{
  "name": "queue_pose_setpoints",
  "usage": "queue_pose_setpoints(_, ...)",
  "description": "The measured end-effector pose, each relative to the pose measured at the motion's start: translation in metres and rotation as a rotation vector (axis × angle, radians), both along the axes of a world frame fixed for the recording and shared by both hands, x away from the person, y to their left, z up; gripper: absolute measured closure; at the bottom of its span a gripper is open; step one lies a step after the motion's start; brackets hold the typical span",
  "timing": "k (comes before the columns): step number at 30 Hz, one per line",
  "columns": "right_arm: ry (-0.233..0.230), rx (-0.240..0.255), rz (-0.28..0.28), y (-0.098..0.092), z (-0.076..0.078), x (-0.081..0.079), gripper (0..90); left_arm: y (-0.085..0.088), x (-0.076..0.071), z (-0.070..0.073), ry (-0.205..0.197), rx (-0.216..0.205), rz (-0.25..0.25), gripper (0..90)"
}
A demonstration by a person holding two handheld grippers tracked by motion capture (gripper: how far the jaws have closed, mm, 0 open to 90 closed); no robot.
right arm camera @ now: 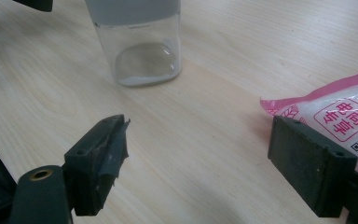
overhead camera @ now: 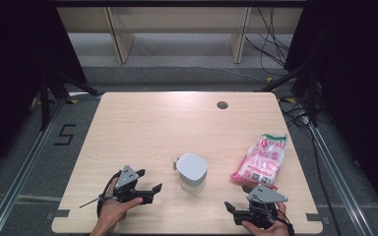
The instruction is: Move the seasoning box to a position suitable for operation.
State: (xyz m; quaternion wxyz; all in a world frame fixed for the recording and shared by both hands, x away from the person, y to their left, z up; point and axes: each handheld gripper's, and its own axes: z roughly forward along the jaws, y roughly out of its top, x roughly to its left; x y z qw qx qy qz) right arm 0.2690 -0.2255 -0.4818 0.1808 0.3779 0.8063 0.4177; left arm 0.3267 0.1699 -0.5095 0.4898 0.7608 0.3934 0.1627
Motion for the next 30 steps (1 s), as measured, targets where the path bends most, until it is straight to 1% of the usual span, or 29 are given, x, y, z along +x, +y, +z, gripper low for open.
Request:
queue_pose_setpoints(2, -0.001, -0.001, 0.002, 0.0, 0.0, 0.0, 20.3, 0.001, 0.0, -0.001, 0.001, 0.014, 0.009, 15.7)
queue_pose_setpoints(3, 0.003, 0.001, 0.004, 0.0, 0.001, 0.0, 20.2, 0.001, 0.001, -0.001, 0.003, 0.009, 0.002, 16.3)
queue_pose_setpoints(5, -0.015, -0.002, 0.003, -0.001, 0.001, 0.001, 20.2, 0.001, 0.002, -0.001, -0.001, 0.006, 0.008, 17.6)
queue_pose_setpoints(7, -0.009, -0.001, 0.004, 0.0, 0.001, 0.0, 20.2, 0.001, 0.002, -0.001, -0.006, 0.014, 0.007, 18.9)
queue_pose_setpoints(8, -0.018, -0.004, 0.006, 0.001, 0.0, 0.001, 20.2, 0.001, 0.003, 0.0, -0.008, 0.011, 0.007, 19.5)
queue_pose_setpoints(9, 0.004, 0.006, 0.006, 0.002, 0.0, 0.001, 20.2, 0.001, 0.004, 0.001, -0.008, 0.011, 0.005, 19.8)
queue_pose_setpoints(10, 0.004, 0.006, 0.006, 0.002, 0.0, 0.001, 20.2, 0.001, 0.005, 0.001, -0.013, 0.01, 0.005, 19.8)
queue_pose_setpoints(11, -0.002, 0.005, 0.02, 0.001, 0.0, 0.001, 20.2, 0.001, 0.008, 0.002, -0.019, 0.007, 0.007, 21.6)
queue_pose_setpoints(12, -0.002, 0.005, 0.02, 0.001, 0.0, 0.001, 20.2, 0.001, 0.008, 0.002, -0.019, 0.007, 0.007, 22.1)
queue_pose_setpoints(13, -0.026, -0.006, 0.007, 0.001, 0.0, 0.002, 20.2, 0.0, 0.01, 0.003, -0.024, 0.013, 0.007, 22.1)
queue_pose_setpoints(14, -0.019, -0.002, 0.006, 0.001, 0.0, 0.001, 20.3, -0.001, 0.013, 0.004, -0.027, 0.015, 0.001, 23.4)
queue_pose_setpoints(15, 0.0, 0.01, 0.009, 0.001, 0.001, 0.001, 20.3, -0.002, 0.015, 0.005, -0.03, 0.017, 0.0, 24.6)
queue_pose_setpoints(16, -0.011, 0.015, 0.021, 0.001, 0.001, 0.001, 20.3, -0.003, 0.018, 0.007, -0.032, 0.016, -0.003, 26.8)
queue_pose_setpoints(17, -0.011, 0.015, 0.021, 0.001, 0.001, 0.001, 20.3, -0.004, 0.02, 0.009, -0.037, 0.012, -0.005, 26.8)
queue_pose_setpoints(18, -0.012, 0.016, 0.034, 0.002, 0.001, 0.002, 20.2, -0.006, 0.023, 0.011, -0.043, 0.012, -0.016, 29.5)
queue_pose_setpoints(19, -0.034, 0.003, 0.032, 0.001, 0.0, 0.002, 20.3, -0.007, 0.024, 0.012, -0.052, 0.016, -0.027, 31.4)
queue_pose_setpoints(20, -0.034, 0.003, 0.032, 0.001, 0.0, 0.002, 20.3, -0.009, 0.025, 0.013, -0.056, 0.015, -0.028, 31.4)
queue_pose_setpoints(21, -0.034, 0.003, 0.032, 0.001, 0.0, 0.002, 20.2, -0.011, 0.027, 0.015, -0.071, 0.014, -0.028, 32.2)
queue_pose_setpoints(22, -0.036, 0.004, 0.027, 0.002, 0.0, 0.003, 20.2, -0.012, 0.028, 0.016, -0.08, 0.018, -0.034, 36.8)
queue_pose_setpoints(23, -0.036, 0.004, 0.027, 0.002, 0.0, 0.003, 20.2, -0.014, 0.03, 0.017, -0.084, 0.018, -0.045, 36.8)
queue_pose_setpoints(24, -0.03, 0.005, 0.028, 0.002, 0.001, 0.002, 20.2, -0.019, 0.032, 0.018, -0.109, 0.031, -0.076, 42.4)
queue_pose_setpoints(25, -0.03, 0.005, 0.028, 0.002, 0.001, 0.002, 20.2, -0.019, 0.032, 0.018, -0.109, 0.031, -0.076, 44.9)
queue_pose_setpoints(26, -0.02, 0.009, 0.028, 0.003, 0.001, 0.001, 20.3, -0.022, 0.034, 0.018, -0.117, 0.041, -0.094, 44.9)
queue_pose_setpoints(27, -0.038, 0.0, 0.036, 0.002, 0.001, 0.002, 20.2, -0.029, 0.038, 0.018, -0.123, 0.051, -0.125, 48.3)
queue_pose_setpoints(28, -0.038, 0.0, 0.036, 0.002, 0.001, 0.002, 20.2, -0.029, 0.038, 0.018, -0.123, 0.051, -0.125, 49.8)
queue_pose_setpoints(30, -0.034, 0.003, 0.035, 0.003, 0.001, 0.002, 20.2, -0.035, 0.042, 0.016, -0.123, 0.066, -0.142, 50.9)
